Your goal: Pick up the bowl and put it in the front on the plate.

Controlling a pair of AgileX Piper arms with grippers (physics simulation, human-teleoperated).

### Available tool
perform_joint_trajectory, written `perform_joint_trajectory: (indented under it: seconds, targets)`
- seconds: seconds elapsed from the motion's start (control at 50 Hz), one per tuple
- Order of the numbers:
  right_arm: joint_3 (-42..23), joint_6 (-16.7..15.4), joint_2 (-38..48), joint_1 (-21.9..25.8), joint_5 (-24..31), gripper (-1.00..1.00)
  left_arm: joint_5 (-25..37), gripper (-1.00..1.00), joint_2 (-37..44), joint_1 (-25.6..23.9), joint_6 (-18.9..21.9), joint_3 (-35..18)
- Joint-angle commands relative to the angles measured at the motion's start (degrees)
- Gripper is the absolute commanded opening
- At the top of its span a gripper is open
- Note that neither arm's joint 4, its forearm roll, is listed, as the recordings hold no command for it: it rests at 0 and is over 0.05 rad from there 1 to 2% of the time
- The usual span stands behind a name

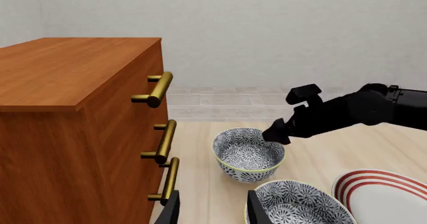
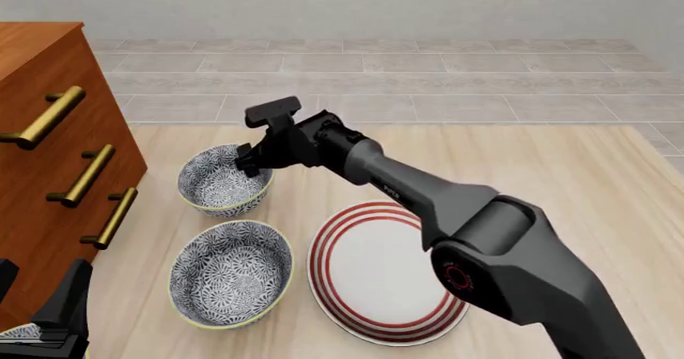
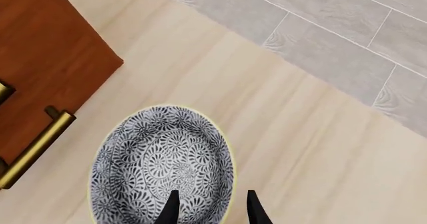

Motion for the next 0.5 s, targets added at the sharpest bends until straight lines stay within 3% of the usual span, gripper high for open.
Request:
perform_joint_trajectory:
  seconds: [0.02, 0.5]
  targets:
    - [0.3, 1.2, 0.7, 0.0, -1.0, 1.0, 0.0, 1.0, 0.0, 0.0, 0.0, 0.0]
    - [1.9, 3.1, 1.8, 0.1, -3.3, 1.0, 0.0, 1.0, 0.0, 0.0, 0.0, 0.0]
